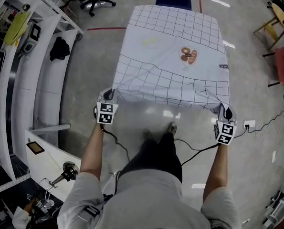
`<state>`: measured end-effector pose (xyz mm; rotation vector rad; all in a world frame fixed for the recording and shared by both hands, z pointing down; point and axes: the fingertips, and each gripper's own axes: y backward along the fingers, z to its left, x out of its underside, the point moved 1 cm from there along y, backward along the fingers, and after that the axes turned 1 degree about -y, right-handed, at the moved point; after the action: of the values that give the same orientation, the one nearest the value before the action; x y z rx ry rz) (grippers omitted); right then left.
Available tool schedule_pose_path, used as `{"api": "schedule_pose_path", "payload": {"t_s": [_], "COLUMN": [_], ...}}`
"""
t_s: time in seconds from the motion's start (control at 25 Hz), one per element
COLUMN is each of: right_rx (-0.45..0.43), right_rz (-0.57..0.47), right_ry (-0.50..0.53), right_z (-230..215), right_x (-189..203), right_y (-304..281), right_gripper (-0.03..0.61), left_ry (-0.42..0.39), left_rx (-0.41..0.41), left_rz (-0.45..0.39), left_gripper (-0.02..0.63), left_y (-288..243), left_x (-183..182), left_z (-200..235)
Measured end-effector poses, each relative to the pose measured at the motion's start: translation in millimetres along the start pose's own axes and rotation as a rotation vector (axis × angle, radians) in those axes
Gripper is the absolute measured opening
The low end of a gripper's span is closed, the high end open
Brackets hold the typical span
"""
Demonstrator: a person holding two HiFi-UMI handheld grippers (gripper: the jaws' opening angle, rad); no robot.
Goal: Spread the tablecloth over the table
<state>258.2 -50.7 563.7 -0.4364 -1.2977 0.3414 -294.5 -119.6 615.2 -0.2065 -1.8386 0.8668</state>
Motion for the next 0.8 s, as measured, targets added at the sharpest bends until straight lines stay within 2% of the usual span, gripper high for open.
{"api": "schedule_pose_path", "payload": {"t_s": [0.36, 0.64, 0.8], "right_rx": [0.042, 0.033, 0.027], "right_rz": [0.016, 0.05, 0.08], "right_ry": [-0.053, -0.054, -0.063], "right_z": [10.7, 18.9, 21.5], "right_x": [82.9, 125.2, 143.2], "right_y": [-28.8, -48.0, -57.9], "right_gripper": [0.017, 0.017, 0.017], "left_ry": [0.033, 0.021, 0.025], "left_rx": [-0.067, -0.082, -0.084], "left_rz": [-0.026, 0.038, 0.059], "left_gripper": [0.025, 0.025, 0.025], "left_y": [-39.6, -66.1, -76.5], "left_x": [55.6, 100.6, 112.6], "left_z": [-26.3, -39.1, -44.1]}}
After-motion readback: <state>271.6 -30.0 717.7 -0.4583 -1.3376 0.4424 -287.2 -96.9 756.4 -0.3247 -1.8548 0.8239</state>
